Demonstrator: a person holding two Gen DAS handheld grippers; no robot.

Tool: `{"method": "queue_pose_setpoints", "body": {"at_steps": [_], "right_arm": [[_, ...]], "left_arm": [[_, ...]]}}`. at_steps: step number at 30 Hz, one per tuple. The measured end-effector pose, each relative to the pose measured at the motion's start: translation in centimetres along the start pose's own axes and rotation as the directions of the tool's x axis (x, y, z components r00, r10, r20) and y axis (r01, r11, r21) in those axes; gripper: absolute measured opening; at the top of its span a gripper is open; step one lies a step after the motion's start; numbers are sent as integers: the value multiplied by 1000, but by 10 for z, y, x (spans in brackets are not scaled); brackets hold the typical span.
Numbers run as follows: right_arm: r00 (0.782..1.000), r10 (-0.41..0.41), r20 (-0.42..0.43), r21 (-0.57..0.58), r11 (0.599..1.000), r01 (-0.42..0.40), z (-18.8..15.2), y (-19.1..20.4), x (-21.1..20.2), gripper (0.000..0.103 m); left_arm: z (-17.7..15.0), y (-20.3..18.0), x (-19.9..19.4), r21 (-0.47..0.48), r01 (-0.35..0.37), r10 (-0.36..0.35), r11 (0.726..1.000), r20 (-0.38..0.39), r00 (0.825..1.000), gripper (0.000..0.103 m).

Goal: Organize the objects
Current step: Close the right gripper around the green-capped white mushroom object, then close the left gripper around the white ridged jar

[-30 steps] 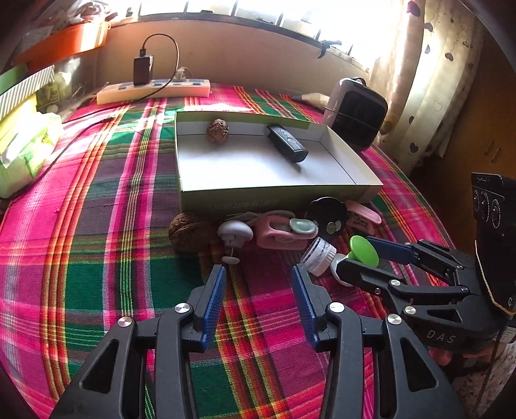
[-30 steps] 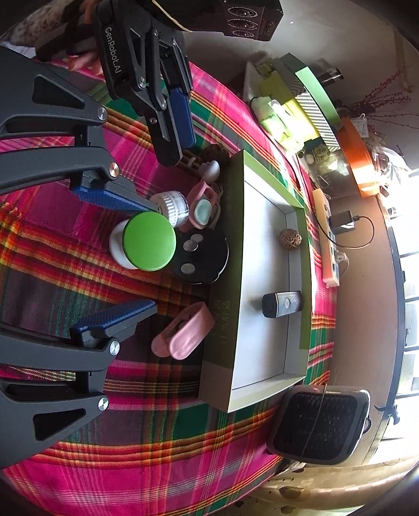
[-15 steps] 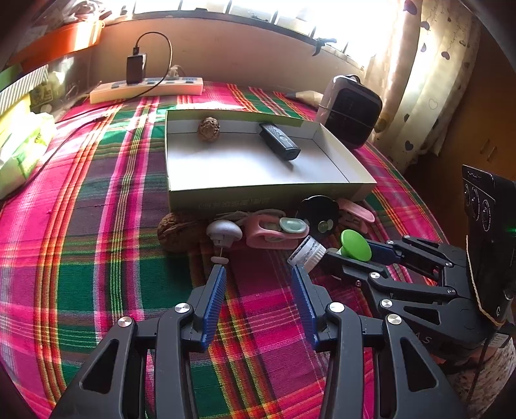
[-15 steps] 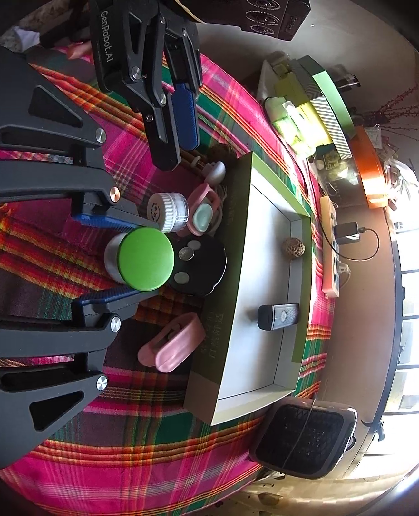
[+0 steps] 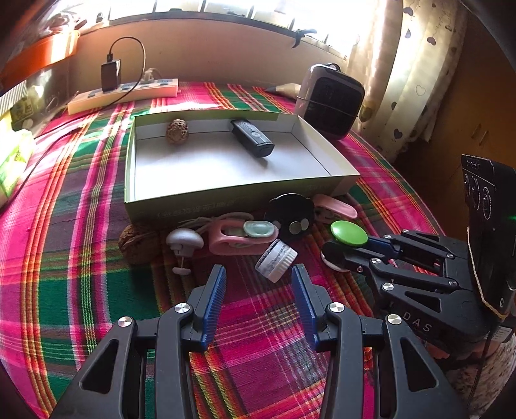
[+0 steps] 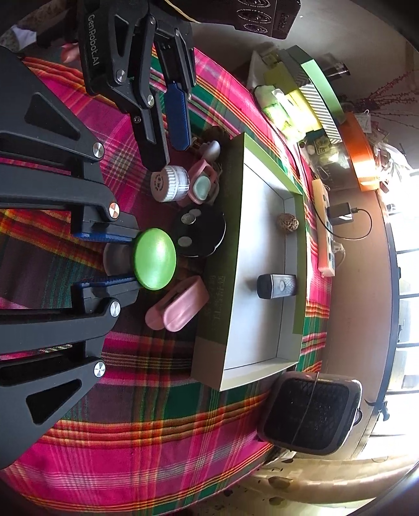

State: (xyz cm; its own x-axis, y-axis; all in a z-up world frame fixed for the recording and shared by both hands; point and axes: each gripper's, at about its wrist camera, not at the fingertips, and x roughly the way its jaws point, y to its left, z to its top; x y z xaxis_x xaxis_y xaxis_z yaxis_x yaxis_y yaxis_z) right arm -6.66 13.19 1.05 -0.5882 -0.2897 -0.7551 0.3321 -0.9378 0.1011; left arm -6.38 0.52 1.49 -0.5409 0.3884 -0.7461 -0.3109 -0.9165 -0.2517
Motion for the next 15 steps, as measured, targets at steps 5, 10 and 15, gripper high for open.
{"method": "queue_pose_setpoints", "body": {"at_steps": [5,10,15], "right_arm": [[1000,-6,3,6,1000,6,-2,-4,-3,18],[1000,-8,4,18,1000,7,-4,-9,-5,18],[1000,-7,4,23,1000,6,-5,-13,-6,18]], "left_arm": [[5,-5,6,17,-17,17,1000,-2,1000,41],[8,-9,13,30,-24,25,999,-7,1000,41],[10,-11,20,24,-38,38,999,-17,999,41]]}}
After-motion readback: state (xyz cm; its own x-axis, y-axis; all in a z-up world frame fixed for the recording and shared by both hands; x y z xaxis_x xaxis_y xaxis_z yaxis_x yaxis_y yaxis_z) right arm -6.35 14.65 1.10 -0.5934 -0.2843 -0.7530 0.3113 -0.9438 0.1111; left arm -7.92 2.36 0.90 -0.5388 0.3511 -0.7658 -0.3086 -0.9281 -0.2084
